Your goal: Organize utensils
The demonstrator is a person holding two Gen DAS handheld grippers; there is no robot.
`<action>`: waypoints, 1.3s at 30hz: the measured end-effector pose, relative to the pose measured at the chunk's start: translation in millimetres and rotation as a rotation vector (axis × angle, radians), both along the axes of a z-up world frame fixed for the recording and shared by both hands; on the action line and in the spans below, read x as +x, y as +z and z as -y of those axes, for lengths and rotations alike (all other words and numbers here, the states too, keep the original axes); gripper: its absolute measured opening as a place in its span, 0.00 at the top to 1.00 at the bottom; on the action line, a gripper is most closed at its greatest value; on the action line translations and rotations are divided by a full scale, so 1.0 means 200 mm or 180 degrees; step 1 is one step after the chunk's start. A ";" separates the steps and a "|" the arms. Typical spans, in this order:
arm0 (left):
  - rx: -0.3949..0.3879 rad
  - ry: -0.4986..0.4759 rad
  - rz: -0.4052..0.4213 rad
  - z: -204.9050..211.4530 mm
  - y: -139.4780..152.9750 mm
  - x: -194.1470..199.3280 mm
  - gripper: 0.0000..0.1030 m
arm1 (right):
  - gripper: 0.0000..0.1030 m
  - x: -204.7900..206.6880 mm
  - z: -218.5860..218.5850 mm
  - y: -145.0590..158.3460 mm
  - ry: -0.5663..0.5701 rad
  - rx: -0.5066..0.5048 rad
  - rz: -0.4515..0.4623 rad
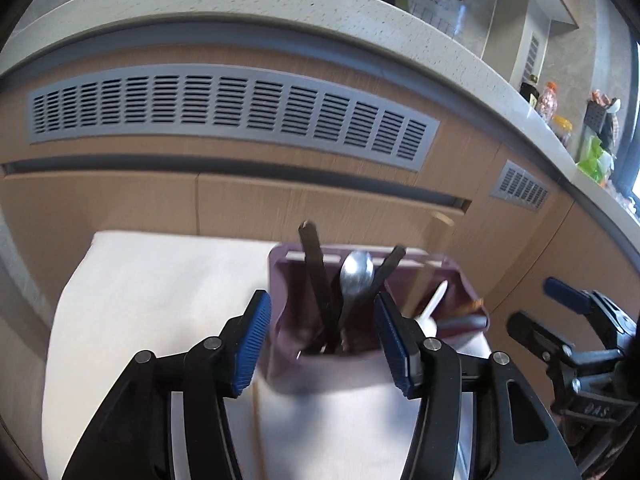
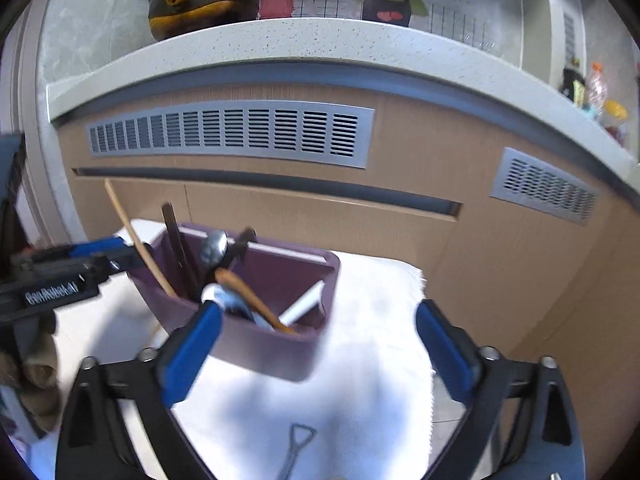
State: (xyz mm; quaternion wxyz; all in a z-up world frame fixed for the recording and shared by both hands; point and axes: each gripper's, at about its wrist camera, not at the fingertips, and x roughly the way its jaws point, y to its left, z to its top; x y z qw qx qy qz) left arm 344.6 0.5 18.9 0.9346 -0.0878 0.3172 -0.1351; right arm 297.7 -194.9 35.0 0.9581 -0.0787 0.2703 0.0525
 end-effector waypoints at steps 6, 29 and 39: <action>0.0085 0.0080 -0.0078 -0.05 -0.03 -0.15 0.36 | 0.01 -0.13 -0.02 -0.15 -0.0105 -0.0279 -0.0145; 0.0170 0.0291 -0.0810 -0.30 -0.40 -0.56 0.23 | 0.86 -0.23 0.01 -0.59 0.0000 0.0267 -0.1193; 0.0210 -0.0056 -0.0898 -0.19 -0.44 -0.62 0.28 | 0.93 -0.39 0.09 -0.52 0.0170 0.0452 -0.1124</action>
